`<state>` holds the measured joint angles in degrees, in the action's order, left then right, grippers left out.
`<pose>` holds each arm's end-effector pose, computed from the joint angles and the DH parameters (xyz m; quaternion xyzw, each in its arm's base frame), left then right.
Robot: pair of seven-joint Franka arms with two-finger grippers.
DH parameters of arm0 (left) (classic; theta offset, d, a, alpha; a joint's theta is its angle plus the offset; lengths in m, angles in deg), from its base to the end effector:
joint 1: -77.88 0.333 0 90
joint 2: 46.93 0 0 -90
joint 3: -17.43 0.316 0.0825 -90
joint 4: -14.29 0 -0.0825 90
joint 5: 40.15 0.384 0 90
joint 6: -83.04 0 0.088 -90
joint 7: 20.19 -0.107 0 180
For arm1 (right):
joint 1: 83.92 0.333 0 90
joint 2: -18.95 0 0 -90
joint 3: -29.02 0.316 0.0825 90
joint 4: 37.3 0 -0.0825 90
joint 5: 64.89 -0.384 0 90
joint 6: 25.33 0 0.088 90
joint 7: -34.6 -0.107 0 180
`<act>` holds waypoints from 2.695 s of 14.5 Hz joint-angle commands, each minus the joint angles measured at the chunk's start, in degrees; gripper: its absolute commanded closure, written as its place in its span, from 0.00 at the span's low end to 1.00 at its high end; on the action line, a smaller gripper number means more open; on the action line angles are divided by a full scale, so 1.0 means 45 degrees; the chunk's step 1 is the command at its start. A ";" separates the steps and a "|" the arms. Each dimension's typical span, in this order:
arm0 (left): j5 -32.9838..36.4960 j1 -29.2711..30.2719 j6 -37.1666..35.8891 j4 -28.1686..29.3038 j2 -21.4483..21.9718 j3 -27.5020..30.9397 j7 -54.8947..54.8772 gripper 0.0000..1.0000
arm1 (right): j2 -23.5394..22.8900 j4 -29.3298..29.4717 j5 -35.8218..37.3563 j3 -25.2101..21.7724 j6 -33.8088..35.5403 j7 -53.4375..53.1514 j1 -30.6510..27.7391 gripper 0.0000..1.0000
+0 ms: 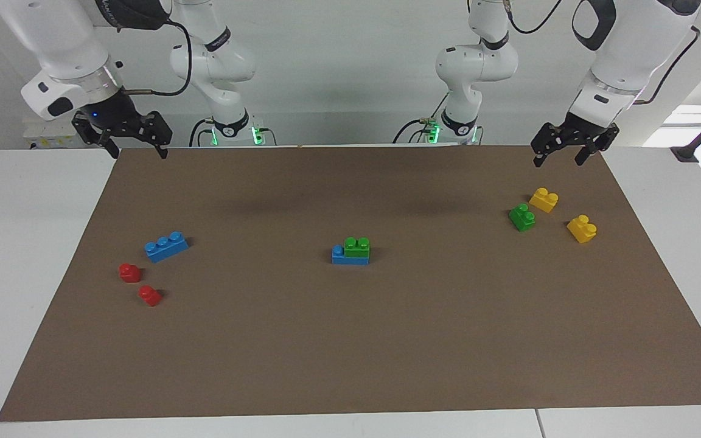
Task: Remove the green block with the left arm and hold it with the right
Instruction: 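Move the left gripper and the right gripper toward the green-blue block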
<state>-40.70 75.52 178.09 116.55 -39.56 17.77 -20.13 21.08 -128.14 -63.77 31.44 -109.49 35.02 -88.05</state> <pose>0.5189 -0.0191 0.5997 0.9998 -0.0167 0.0013 0.0052 0.5317 -0.0177 0.6293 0.9991 -0.0119 -0.0399 0.0098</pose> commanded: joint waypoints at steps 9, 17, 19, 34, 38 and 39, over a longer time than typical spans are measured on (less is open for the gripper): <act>0.0043 -0.0022 -0.0105 0.0225 0.0256 0.0002 -0.0033 0.00 | 0.0054 -0.0088 -0.0015 0.0105 -0.0146 -0.0420 -0.0135 0.00; 0.0043 -0.0041 -0.0222 0.0303 0.0295 -0.0017 0.0317 0.00 | 0.0093 -0.0303 -0.0794 0.0261 -0.0772 -0.7641 0.0333 0.03; 0.0043 -0.0100 -0.0184 0.0342 0.0353 -0.0037 0.0843 0.00 | 0.0113 -0.0400 -0.1146 0.0261 -0.0791 -0.9459 0.0353 0.04; -0.0034 -0.3907 0.1142 0.2235 0.1290 -0.0095 1.2768 0.00 | -0.1310 -0.1084 -0.5988 0.0281 -0.2997 -1.7807 0.1388 0.06; -0.0853 -0.4396 0.2139 0.2549 0.1388 -0.0095 1.7340 0.00 | -0.2151 -0.1220 -0.7026 0.0281 -0.3484 -1.8236 0.1388 0.05; -0.1010 -0.4455 0.2353 0.2569 0.1369 -0.0095 1.8336 0.00 | -0.2172 -0.1569 -0.7104 0.0281 -0.3796 -1.8218 0.1408 0.05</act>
<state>-43.43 56.64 185.79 125.54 -35.51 16.65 54.04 11.79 -132.99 -93.71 32.44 -124.05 -45.87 -81.29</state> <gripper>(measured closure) 0.000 0.093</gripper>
